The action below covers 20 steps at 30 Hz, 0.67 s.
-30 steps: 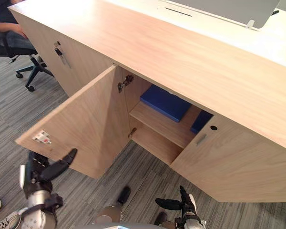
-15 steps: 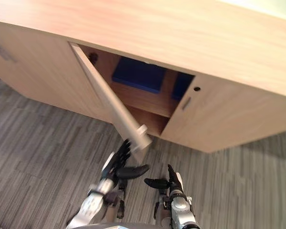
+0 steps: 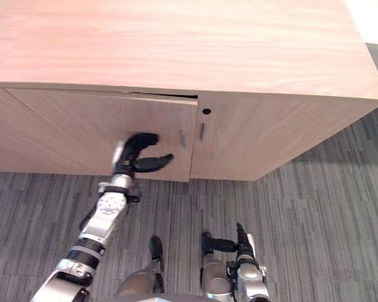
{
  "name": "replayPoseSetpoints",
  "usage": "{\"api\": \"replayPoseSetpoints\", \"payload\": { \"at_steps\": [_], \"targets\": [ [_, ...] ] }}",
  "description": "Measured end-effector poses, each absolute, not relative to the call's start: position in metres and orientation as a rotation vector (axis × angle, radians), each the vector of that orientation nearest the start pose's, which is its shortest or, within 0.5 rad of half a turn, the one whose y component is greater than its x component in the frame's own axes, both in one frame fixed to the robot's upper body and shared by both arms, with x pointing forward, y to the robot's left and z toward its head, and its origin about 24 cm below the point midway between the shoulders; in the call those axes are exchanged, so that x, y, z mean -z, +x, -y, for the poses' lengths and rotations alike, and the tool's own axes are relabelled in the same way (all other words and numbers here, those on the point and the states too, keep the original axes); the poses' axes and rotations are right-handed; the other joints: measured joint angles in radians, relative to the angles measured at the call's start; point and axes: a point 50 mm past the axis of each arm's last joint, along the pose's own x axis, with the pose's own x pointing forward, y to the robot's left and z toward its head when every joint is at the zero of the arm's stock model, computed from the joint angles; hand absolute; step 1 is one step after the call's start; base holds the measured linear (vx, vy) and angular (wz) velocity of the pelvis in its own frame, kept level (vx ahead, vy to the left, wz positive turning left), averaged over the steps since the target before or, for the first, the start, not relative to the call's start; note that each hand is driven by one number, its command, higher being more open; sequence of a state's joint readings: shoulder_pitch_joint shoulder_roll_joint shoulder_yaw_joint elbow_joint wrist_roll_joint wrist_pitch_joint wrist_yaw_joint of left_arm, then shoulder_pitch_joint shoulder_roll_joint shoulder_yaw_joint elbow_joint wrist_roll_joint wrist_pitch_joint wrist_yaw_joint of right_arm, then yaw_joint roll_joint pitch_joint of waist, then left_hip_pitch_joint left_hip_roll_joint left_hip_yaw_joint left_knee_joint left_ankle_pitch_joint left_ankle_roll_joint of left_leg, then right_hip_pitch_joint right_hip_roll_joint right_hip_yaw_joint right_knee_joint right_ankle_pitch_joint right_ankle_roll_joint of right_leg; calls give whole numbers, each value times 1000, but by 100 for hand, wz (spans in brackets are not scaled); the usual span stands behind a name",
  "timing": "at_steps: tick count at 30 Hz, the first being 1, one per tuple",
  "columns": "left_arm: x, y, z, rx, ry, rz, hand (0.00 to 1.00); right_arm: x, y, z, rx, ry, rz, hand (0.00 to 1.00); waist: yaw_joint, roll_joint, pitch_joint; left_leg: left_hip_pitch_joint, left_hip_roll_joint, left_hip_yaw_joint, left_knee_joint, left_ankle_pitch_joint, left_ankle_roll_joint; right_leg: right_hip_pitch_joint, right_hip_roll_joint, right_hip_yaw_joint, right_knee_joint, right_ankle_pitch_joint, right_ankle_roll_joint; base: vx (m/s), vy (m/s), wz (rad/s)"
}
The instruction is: Walk over to the cabinet, pick up the folder, carry it to the office cabinet, place the folder inside the office cabinet, then close the office cabinet door
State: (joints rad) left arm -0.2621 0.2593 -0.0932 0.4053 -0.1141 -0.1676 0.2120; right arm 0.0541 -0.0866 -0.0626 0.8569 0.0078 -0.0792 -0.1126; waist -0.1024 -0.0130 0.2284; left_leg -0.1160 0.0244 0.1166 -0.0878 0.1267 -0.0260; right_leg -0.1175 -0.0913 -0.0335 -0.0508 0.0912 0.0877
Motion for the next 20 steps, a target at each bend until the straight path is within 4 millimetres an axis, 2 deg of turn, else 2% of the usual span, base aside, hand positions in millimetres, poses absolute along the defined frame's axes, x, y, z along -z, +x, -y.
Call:
{"api": "replayPoseSetpoints", "payload": {
  "at_steps": [2, 5, 7, 8, 9, 10, 12, 14, 16, 18, 20],
  "targets": [
    [-30, 290, -208, -196, 168, -12, 100, 132, 144, 206, 231, -98, -837, 100, 1, 12, -2, 16, -1, -9, 0, -2, -3, 20, -1, -10, -1, -4, -5, 23, -2, 11],
    [-13, 273, -217, -218, 169, -76, 100, 134, 139, 207, 227, -92, -850, 100, 4, 15, -3, 27, 1, -22, 0, -7, -1, 38, 1, -25, -1, -11, -13, -34, 9, 14],
    [4, 255, -220, -212, 157, -144, 100, 135, 136, 207, 222, -88, -861, 100, 7, 17, -4, 36, 1, -21, -1, -9, -2, 47, 1, -27, 0, -15, -15, -69, 14, 4],
    [21, 238, -221, -202, 128, -210, 100, 136, 134, 208, 230, -85, -866, 100, 8, 22, -11, 39, 1, -20, -4, -19, -7, 49, 1, -25, 0, -24, -22, -65, 17, -3],
    [36, 220, -219, -196, 91, -277, 100, 136, 133, 210, 243, -81, -872, 100, 8, 28, -21, 40, 1, -19, -5, -20, -7, 49, -1, -23, 0, -30, -16, -55, 16, -4],
    [43, 211, -218, -193, 77, -308, 100, 136, 132, 211, 248, -79, -876, 100, 9, 31, -25, 40, 1, -19, -5, -21, -7, 49, -1, -23, 0, -30, -16, -39, 16, -3],
    [67, 177, -214, -186, 27, -426, 100, 139, 128, 213, 261, -75, -897, 100, 18, 40, -42, 41, 1, -13, -5, -24, -8, 49, -2, -19, -1, -32, -14, -11, 12, -5],
    [81, 162, -213, -183, 17, -501, 100, 139, 126, 215, 272, -70, -906, 100, 33, 44, -50, 44, 4, -6, -5, -27, -6, 49, 0, -10, -2, -32, -14, 10, 1, -13],
    [107, 135, -217, -202, 31, -651, 100, 139, 127, 217, 293, -54, -903, 100, 47, 47, -66, 52, 7, 8, -5, -35, -5, 50, 3, 5, -6, -33, -13, 32, -3, -21],
    [124, 113, -224, -223, 68, -778, 100, 138, 128, 220, 317, -35, -892, 100, 49, 46, -73, 62, 8, 15, -5, -43, -8, 59, 3, 11, -9, -35, -10, 50, -1, -11],
    [133, 98, -229, -246, 75, -854, 100, 137, 126, 224, 346, -17, -890, 100, 51, 44, -77, 73, 8, 17, -4, -48, -8, 69, 3, 12, -9, -33, -1, 48, -1, -2]
  ]
}}
